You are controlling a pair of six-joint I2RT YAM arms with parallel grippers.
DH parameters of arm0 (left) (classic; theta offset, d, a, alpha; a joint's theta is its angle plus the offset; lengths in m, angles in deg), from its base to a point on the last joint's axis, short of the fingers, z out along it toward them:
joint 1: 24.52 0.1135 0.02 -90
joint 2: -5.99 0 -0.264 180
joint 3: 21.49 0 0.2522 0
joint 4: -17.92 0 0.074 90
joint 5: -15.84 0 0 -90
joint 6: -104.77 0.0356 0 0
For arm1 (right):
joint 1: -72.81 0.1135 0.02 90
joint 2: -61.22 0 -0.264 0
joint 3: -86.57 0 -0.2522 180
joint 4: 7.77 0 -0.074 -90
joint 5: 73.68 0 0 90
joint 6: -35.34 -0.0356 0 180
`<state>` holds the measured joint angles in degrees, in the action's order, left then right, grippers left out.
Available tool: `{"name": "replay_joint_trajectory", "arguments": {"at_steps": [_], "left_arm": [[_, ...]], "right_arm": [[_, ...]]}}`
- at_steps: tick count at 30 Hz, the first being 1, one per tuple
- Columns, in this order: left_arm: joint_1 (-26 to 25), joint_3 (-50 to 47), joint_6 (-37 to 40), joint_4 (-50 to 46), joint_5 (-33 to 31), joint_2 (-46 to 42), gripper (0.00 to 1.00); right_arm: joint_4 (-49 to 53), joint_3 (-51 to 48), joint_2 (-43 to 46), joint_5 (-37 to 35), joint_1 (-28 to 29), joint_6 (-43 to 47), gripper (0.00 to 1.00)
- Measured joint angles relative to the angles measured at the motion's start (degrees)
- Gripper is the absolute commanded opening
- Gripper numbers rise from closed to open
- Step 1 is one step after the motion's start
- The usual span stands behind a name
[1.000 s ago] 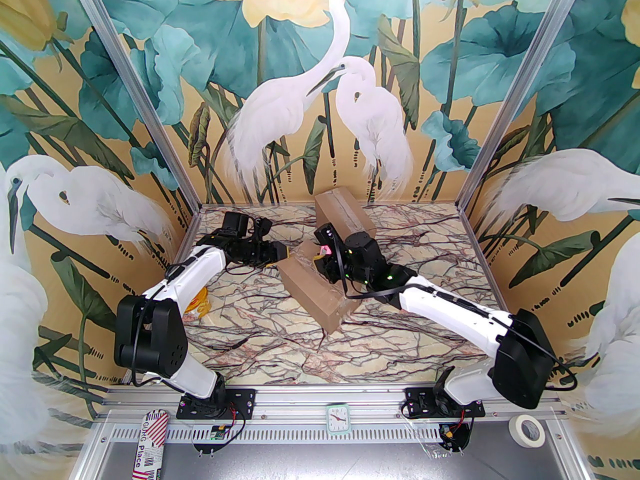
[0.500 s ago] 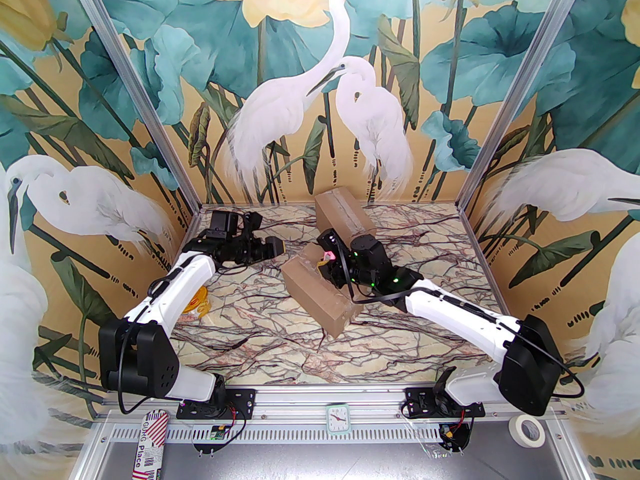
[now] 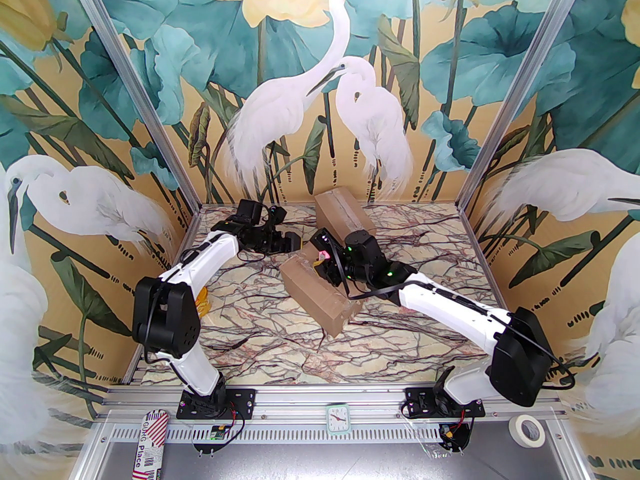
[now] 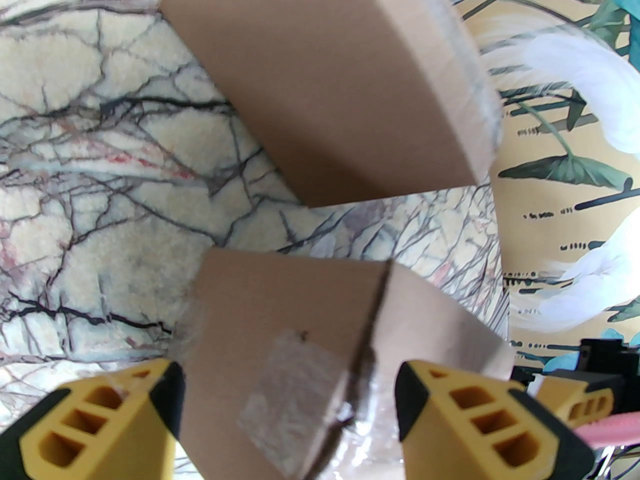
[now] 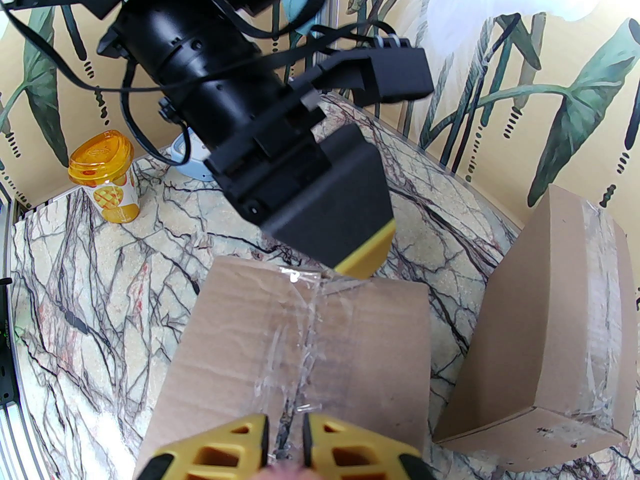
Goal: Unpack the express box
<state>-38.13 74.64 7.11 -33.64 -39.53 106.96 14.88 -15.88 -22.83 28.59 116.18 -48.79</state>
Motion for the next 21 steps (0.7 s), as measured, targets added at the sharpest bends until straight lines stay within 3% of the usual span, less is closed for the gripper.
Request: {"name": "replay_joint_trajectory", "arguments": {"at_steps": [21], "left_arm": [[-1.6, 3.6, 3.4, -0.7, 0.2, 4.1, 0.59]], "right_arm": [[-0.3, -1.4, 2.1, -3.0, -0.4, -1.8, 0.0]]}}
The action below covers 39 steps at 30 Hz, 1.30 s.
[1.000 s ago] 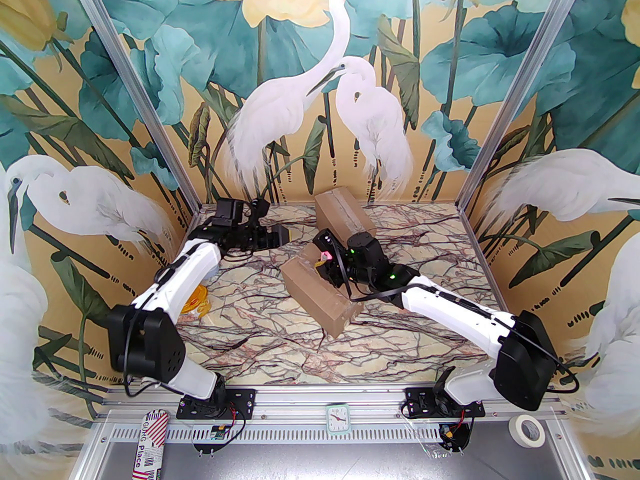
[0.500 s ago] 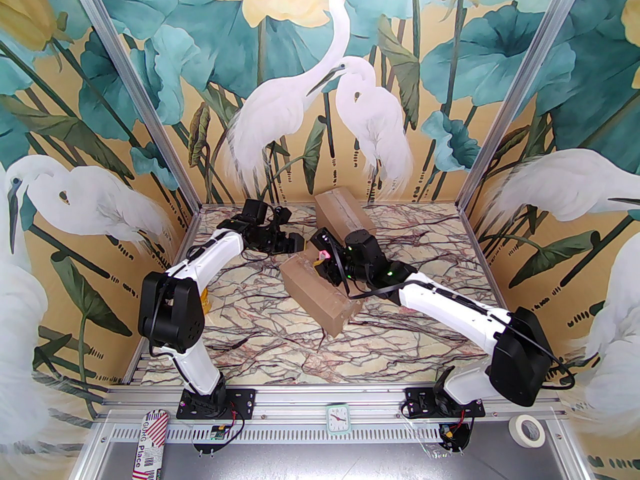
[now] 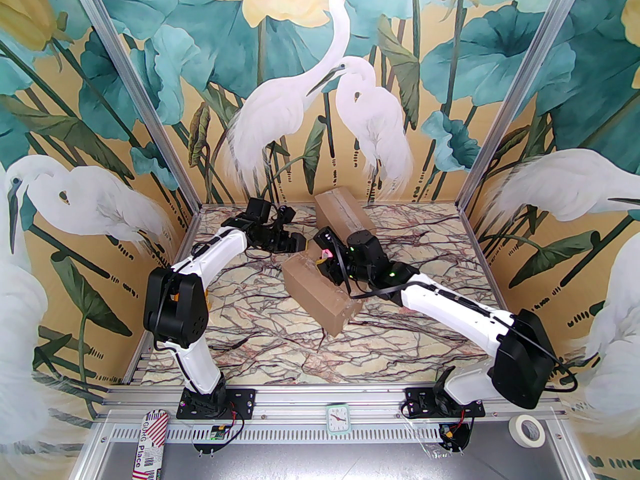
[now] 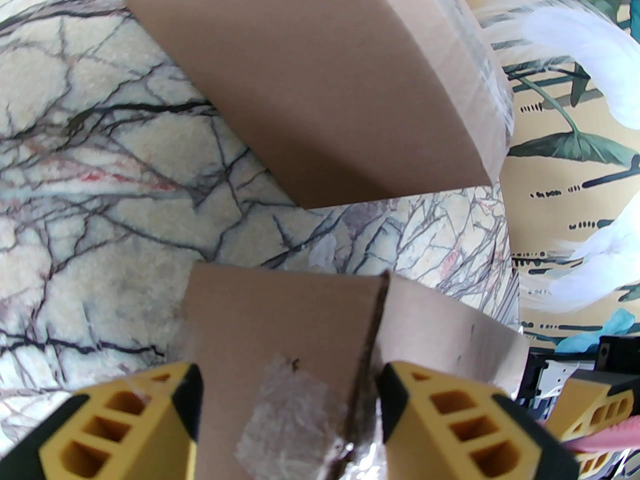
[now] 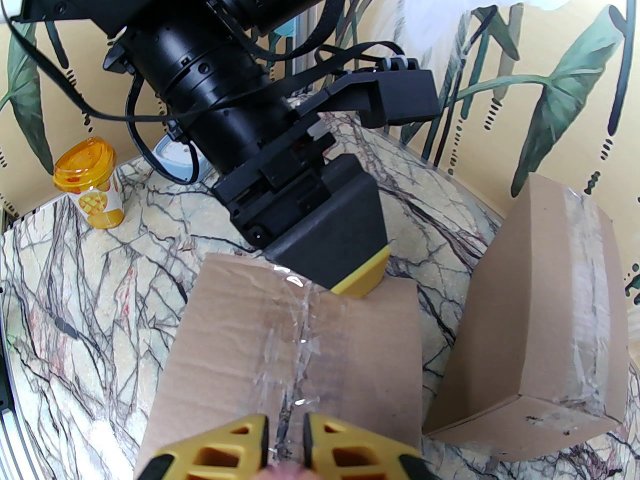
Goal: Unpack the express box
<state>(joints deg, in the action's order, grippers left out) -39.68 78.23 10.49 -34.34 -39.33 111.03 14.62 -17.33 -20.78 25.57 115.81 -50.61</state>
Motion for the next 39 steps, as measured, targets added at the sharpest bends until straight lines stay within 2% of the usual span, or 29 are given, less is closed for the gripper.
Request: {"name": "replay_joint_trajectory", "arguments": {"at_steps": [16, 20, 25, 29, 34, 39], "left_arm": [[-1.5, 1.3, 3.1, -3.0, 1.0, 0.5, 0.58], [-1.6, 2.4, 3.7, -4.4, 0.7, 0.9, 0.73], [0.3, 2.9, 3.9, -4.7, -3.4, 0.2, 0.78], [1.3, 1.6, 4.1, -4.8, -3.6, -4.2, 0.76], [1.2, -2.6, 5.2, -5.5, -0.7, -11.1, 0.72], [0.8, -8.0, 5.7, -6.4, 2.5, -11.5, 0.71]], "right_arm": [[-0.5, -6.5, 7.8, -3.5, 0.2, -2.6, 0.0], [-0.3, -7.4, 9.0, -3.7, 0.2, -2.8, 0.0], [1.7, -7.3, 9.0, -3.5, 0.4, -2.8, 0.0], [2.2, -6.9, 9.0, -3.2, 0.5, -2.8, 0.0], [2.6, -6.7, 8.9, -3.0, 0.5, -2.7, 0.0], [3.4, -5.8, 8.5, -2.8, 0.5, -2.3, 0.0]]}}
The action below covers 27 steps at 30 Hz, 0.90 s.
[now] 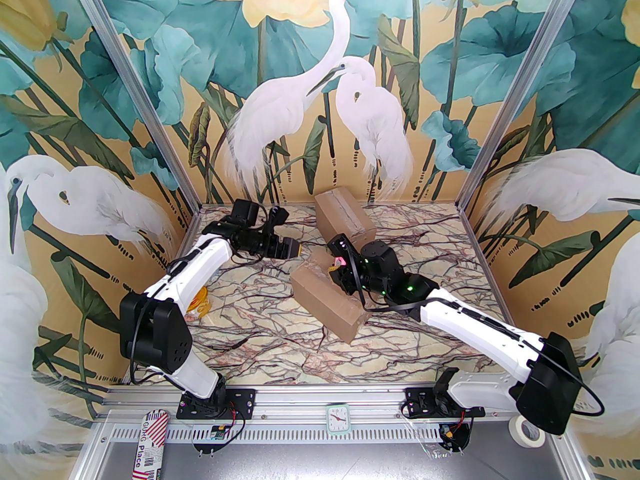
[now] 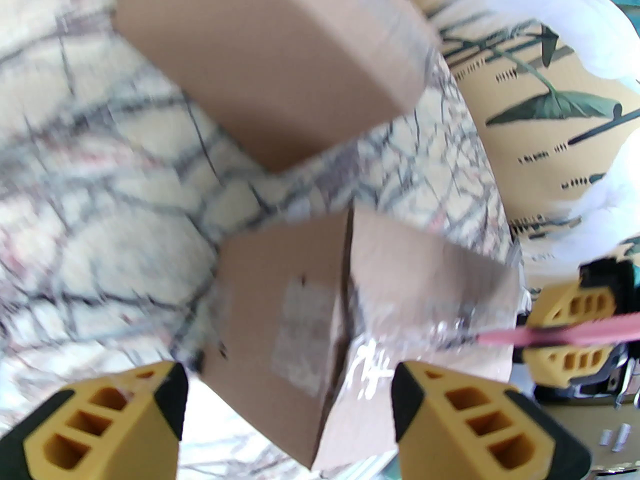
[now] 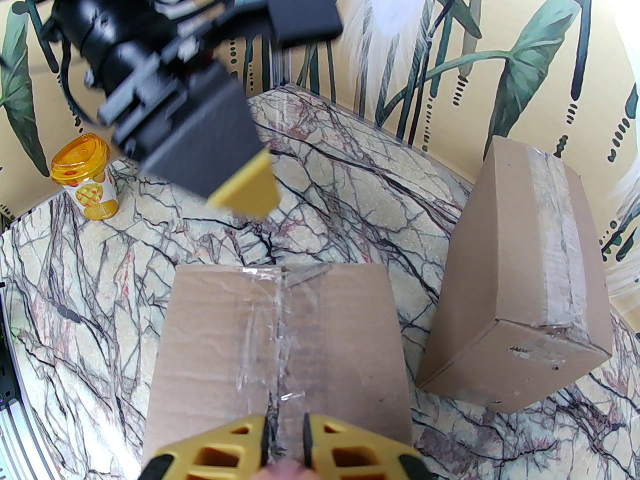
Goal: Unpack the express box
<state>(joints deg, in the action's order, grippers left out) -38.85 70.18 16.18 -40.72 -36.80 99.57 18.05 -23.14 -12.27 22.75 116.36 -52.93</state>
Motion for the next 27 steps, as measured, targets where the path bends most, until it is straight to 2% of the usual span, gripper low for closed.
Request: {"name": "replay_joint_trajectory", "arguments": {"at_steps": [12, 22, 27], "left_arm": [[-1.9, -0.9, 1.3, -1.2, 3.1, 3.2, 0.65], [-1.9, -2.6, 1.0, 1.0, 6.5, 3.2, 0.42], [-1.9, -3.2, -0.2, 2.4, 6.8, 2.7, 0.25]], "right_arm": [[1.1, 0.9, -0.8, 0.6, 0.0, 0.6, 0.0], [1.1, 0.9, -1.1, 0.7, 0.0, 0.7, 0.0], [1.1, 0.9, -1.1, 0.6, 0.0, 0.9, 0.0]]}}
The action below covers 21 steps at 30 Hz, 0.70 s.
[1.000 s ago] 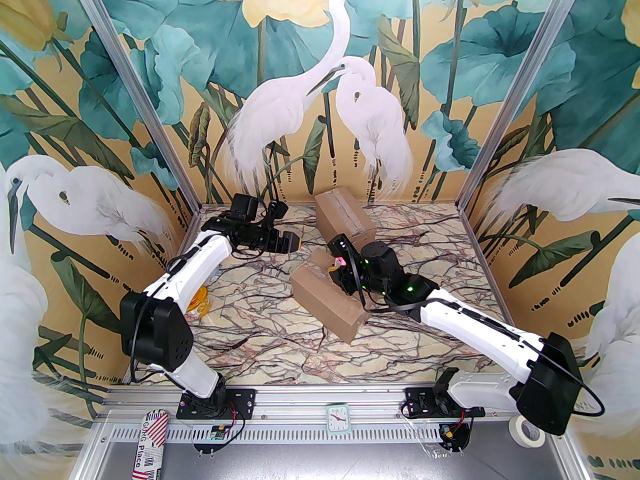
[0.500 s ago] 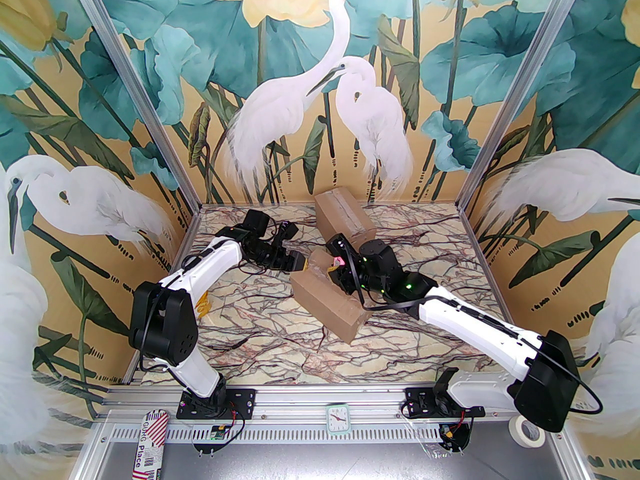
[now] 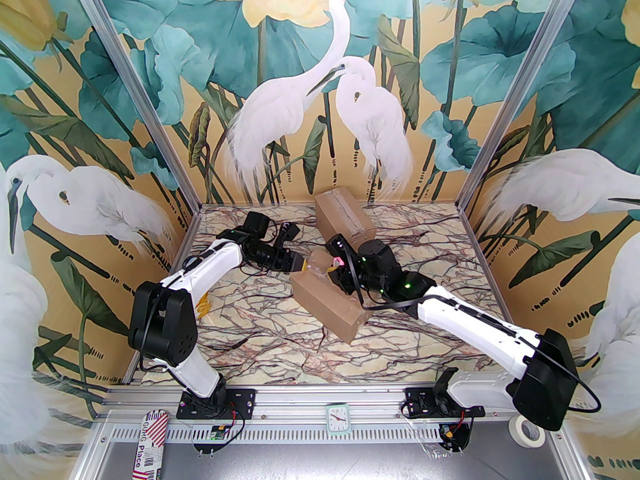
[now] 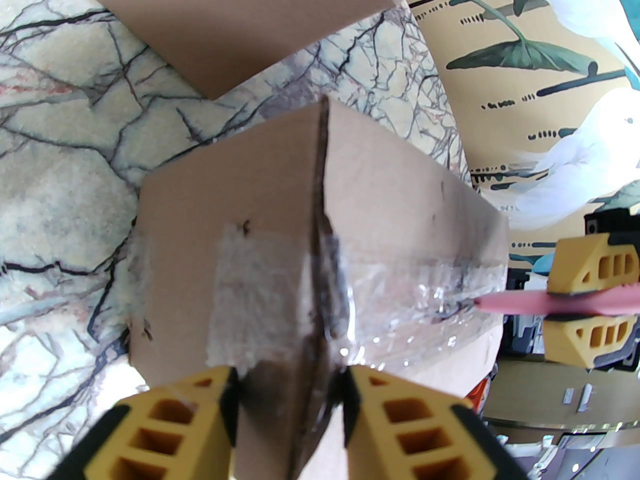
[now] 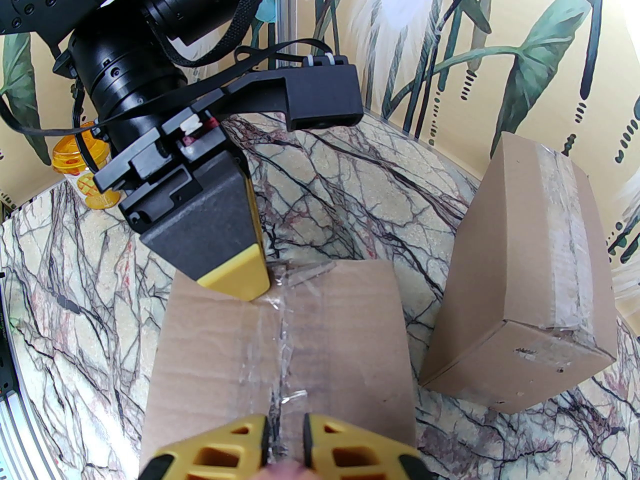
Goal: Unpack the express box
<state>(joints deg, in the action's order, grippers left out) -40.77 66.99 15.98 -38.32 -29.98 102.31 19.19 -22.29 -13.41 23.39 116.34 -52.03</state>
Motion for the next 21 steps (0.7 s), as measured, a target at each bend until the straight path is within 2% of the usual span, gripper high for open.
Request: {"name": "replay_joint_trajectory", "arguments": {"at_steps": [4, 9, 21], "left_arm": [[-0.1, 0.0, -1.3, 0.7, -1.0, -0.5, 0.12], [-0.2, 0.0, -2.8, 1.0, -2.3, -1.0, 0.0], [-0.2, -2.8, -6.2, 3.0, -3.0, -4.1, 0.0]], "right_arm": [[0.2, 0.0, 0.0, -0.2, 0.0, 0.0, 0.0], [0.2, 0.0, 0.9, -0.5, 0.0, 0.0, 0.0], [-0.5, -2.6, 4.5, -0.1, 0.1, -1.6, 0.0]]}}
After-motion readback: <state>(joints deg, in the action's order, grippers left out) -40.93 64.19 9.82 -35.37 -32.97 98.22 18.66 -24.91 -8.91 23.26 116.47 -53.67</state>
